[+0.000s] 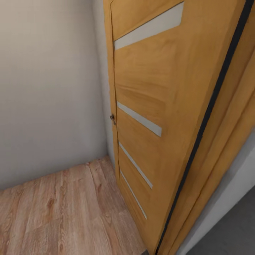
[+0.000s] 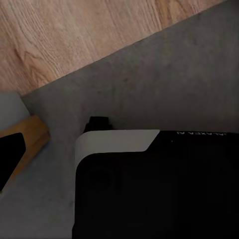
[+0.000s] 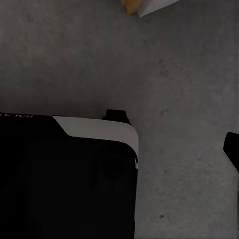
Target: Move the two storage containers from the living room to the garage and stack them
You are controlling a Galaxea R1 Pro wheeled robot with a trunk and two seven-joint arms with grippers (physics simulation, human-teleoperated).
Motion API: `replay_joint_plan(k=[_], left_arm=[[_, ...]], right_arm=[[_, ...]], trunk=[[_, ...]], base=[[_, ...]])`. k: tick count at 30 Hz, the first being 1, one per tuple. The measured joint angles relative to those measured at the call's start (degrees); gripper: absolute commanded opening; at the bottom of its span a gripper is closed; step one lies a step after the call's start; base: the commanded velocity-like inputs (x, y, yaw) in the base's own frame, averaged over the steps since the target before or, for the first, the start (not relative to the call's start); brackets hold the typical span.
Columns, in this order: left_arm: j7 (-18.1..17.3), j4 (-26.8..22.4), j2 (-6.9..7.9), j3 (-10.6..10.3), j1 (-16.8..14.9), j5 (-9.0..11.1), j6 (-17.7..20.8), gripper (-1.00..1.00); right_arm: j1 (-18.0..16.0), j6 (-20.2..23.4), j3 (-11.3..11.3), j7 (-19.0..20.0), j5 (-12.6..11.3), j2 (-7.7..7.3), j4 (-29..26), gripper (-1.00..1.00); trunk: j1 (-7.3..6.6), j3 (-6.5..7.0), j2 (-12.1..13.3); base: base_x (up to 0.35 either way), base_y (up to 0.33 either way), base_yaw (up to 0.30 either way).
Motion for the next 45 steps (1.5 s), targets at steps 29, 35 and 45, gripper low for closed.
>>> replay_joint_plan(k=[29,35,45], left_arm=[[0.02,-0.05,0.00,0.00,-0.01,0.14,0.00,1.00],[0.00,-0.04,0.00,0.00,-0.01,0.08,0.00,1.00],[0.00,-0.06,0.00,0.00,0.00,0.08,0.00,1.00]], right_arm=[[-0.01,-0.06,0.00,0.00,-0.03,-0.14,0.00,1.00],[-0.01,-0.06,0.00,0.00,-0.01,-0.08,-0.02,1.00],[-0.02,-0.08,0.00,0.00,0.00,-0.12,0.00,1.00]], trunk=[[0.00,0.00,0.00],[-0.01,0.00,0.00],[0.02,0.00,0.01]], base=[[0.044,0.000,0.192],[0.307,0.000,0.015],[0.222,0.000,0.125]])
